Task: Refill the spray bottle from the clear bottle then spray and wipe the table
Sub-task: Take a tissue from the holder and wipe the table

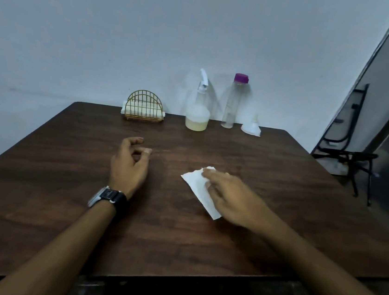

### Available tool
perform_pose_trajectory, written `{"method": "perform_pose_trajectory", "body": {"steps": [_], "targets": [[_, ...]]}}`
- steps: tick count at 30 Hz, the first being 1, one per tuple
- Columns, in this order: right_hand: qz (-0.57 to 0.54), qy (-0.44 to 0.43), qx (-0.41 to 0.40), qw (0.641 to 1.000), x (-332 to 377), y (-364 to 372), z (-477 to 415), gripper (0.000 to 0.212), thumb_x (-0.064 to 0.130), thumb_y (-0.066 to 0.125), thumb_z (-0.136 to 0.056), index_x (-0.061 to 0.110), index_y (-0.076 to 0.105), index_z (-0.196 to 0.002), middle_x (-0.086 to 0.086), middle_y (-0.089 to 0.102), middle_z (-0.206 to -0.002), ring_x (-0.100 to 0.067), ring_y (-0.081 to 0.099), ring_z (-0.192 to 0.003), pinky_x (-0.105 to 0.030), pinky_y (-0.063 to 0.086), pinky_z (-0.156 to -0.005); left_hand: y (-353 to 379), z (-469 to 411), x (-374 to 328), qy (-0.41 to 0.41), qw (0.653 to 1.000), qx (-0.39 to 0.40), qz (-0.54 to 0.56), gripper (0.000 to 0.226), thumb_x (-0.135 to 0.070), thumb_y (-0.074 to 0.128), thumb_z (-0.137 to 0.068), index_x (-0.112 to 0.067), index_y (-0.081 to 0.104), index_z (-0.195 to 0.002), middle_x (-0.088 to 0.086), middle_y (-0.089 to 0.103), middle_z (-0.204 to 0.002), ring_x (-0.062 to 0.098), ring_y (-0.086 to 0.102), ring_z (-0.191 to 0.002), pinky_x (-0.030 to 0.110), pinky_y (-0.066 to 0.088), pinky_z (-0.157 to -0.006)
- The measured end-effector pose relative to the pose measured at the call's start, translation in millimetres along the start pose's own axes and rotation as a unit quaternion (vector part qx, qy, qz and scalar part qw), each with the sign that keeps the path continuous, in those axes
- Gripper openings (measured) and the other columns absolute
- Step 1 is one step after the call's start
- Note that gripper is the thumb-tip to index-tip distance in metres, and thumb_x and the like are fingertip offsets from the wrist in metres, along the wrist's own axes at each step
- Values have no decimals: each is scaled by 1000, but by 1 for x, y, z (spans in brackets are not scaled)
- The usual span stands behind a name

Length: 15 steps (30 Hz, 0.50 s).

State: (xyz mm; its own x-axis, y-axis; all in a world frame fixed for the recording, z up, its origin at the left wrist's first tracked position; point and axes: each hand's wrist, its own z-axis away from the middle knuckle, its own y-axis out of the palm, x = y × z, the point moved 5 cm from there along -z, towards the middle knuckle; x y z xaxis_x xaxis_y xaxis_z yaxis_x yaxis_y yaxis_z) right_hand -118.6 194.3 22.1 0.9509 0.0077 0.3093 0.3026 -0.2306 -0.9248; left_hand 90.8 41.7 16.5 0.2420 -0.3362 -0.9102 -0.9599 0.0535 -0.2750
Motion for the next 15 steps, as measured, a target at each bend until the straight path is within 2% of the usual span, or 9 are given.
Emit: {"method": "perform_pose_trajectory", "body": {"steps": [2,4,8,12,15], "targets": [[43,25,109,993,-1,19,4,63,47,27,-111,16,17,-166,5,10,-173,-11,5,-160,-31,1,-127,-6,0,5,-13,1000,-2,-5,26,-26,65,-93,-33,55,-117,-7,75,-99,14,73,-92,49,58,-89],[77,62,158,983,-4,32,-4,71,58,13,-108,20,-1,-166,5,-13,-173,-9,-15,-158,-36,-10,-128,-12,0,10,-21,1000,-3,5,26,-18,62,-96,-26,55,-120,-5,75,-100,14,73,-90,47,58,-89],[60,106,170,978,14,53,-55,72,63,6,-105,25,-3,-166,0,-19,-172,-16,-23,-157,-46,-14,-127,-22,-2,22,-53,996,-38,63,26,-7,52,-100,-18,55,-123,-2,75,-99,15,74,-93,42,60,-87],[58,85,186,977,75,88,-105,69,59,7,-106,26,-1,-166,-1,-18,-173,-25,-22,-158,-54,-16,-125,-30,-7,35,-58,992,-88,73,26,-21,52,-93,-29,56,-117,-8,77,-94,11,74,-96,49,56,-94],[60,44,190,979,104,104,-114,64,56,6,-107,33,1,-165,6,-15,-173,-25,-26,-157,-58,-27,-118,-33,-6,35,-46,993,-101,47,28,-25,52,-91,-31,57,-118,-13,77,-95,8,71,-102,49,54,-98]]}}
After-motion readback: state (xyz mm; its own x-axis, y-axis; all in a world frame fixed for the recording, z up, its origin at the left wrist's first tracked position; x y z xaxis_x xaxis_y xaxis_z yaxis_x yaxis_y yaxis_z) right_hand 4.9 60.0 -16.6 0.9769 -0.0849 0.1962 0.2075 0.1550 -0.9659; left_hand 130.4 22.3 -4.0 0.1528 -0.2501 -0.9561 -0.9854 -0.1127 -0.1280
